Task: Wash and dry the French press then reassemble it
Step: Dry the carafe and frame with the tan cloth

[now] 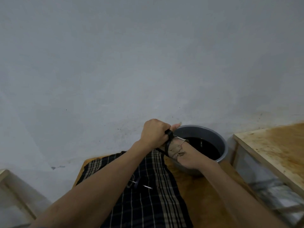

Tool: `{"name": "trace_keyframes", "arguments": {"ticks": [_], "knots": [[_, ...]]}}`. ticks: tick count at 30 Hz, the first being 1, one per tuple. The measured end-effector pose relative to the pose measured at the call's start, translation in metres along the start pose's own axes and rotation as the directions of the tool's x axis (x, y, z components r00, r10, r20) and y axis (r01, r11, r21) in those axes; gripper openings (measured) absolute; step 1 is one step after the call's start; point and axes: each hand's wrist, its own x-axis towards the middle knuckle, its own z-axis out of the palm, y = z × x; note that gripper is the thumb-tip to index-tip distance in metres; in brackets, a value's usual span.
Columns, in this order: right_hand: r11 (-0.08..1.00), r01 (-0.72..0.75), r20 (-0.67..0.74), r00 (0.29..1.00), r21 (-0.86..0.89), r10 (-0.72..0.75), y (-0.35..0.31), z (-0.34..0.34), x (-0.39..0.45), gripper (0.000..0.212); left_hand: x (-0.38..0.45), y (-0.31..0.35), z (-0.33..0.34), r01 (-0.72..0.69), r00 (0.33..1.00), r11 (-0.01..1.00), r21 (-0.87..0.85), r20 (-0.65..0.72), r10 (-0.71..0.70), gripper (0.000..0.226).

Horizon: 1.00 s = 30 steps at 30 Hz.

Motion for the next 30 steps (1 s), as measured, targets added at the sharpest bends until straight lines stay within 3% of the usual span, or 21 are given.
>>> {"name": "trace_keyframes", "arguments": {"ticks": [2,4,5,6,9,11,14,15,16,18,19,21,23,25,28,30], "knots": [[0.999,-0.016,0.051,0.999,-0.031,0.018,-0.004,-0.003,0.0,0.031,0.001,0.008,0.001,-0.05,0.998,0.997,0.051,-0.02,0.051,0.058],[0.986,-0.164,0.102,0.981,-0.014,0.164,-0.009,-0.002,0.0,0.03,0.002,0.017,0.003,-0.102,0.994,0.992,0.074,-0.033,0.105,0.057],[0.964,-0.261,0.107,0.961,0.057,0.254,-0.009,0.0,-0.001,0.026,0.003,0.021,0.004,-0.111,0.993,0.991,0.071,-0.042,0.114,0.057],[0.92,-0.31,0.109,0.95,0.239,0.291,-0.011,0.002,-0.004,0.02,0.003,0.023,0.004,-0.109,0.993,0.992,0.062,-0.046,0.112,0.056],[0.62,-0.339,0.152,0.93,0.707,0.335,-0.023,0.002,-0.011,0.025,0.0,0.024,0.008,-0.09,0.992,0.994,0.054,-0.082,0.094,0.057],[0.435,-0.341,0.198,0.919,0.833,0.341,-0.025,0.003,-0.012,0.029,-0.001,0.02,0.01,-0.126,0.989,0.99,0.057,-0.07,0.13,0.058],[0.296,-0.301,0.194,0.919,0.906,0.342,-0.019,0.002,-0.012,0.03,0.002,0.017,0.011,-0.139,0.99,0.99,0.029,-0.032,0.14,0.057],[0.331,-0.311,0.195,0.92,0.891,0.341,-0.019,0.001,-0.012,0.022,0.002,0.016,0.012,-0.116,0.993,0.993,-0.001,-0.004,0.116,0.058],[0.446,-0.316,0.176,0.928,0.837,0.328,-0.017,0.001,-0.013,0.015,-0.001,0.015,0.015,-0.076,0.997,0.996,-0.038,0.022,0.077,0.06],[0.788,-0.317,0.122,0.947,0.528,0.299,-0.017,-0.003,-0.021,0.027,-0.006,0.01,0.019,0.043,0.993,0.994,-0.1,0.118,-0.031,0.064],[0.898,-0.289,0.089,0.957,0.333,0.276,-0.018,-0.006,-0.024,0.03,-0.007,0.005,0.018,0.106,0.981,0.987,-0.121,0.176,-0.084,0.065],[0.977,-0.138,0.008,0.99,0.163,0.138,-0.023,-0.01,-0.028,0.032,-0.004,0.0,0.016,0.227,0.95,0.959,-0.17,0.255,-0.18,0.066],[0.978,-0.075,0.024,0.997,0.194,0.072,-0.018,-0.01,-0.028,0.032,0.001,0.002,0.013,0.23,0.946,0.96,-0.159,0.27,-0.182,0.065],[0.92,-0.131,0.068,0.991,0.37,0.114,-0.02,-0.013,-0.026,0.027,0.005,0.011,0.014,0.153,0.956,0.984,-0.093,0.266,-0.124,0.064],[0.589,-0.248,0.143,0.965,0.769,0.22,-0.018,-0.004,-0.026,0.027,0.0,0.017,0.02,0.071,0.971,0.996,-0.047,0.231,-0.058,0.06],[0.494,-0.215,0.109,0.966,0.842,0.234,-0.014,0.005,-0.027,0.033,-0.004,0.014,0.024,0.053,0.976,0.998,-0.044,0.215,-0.042,0.059]]}}
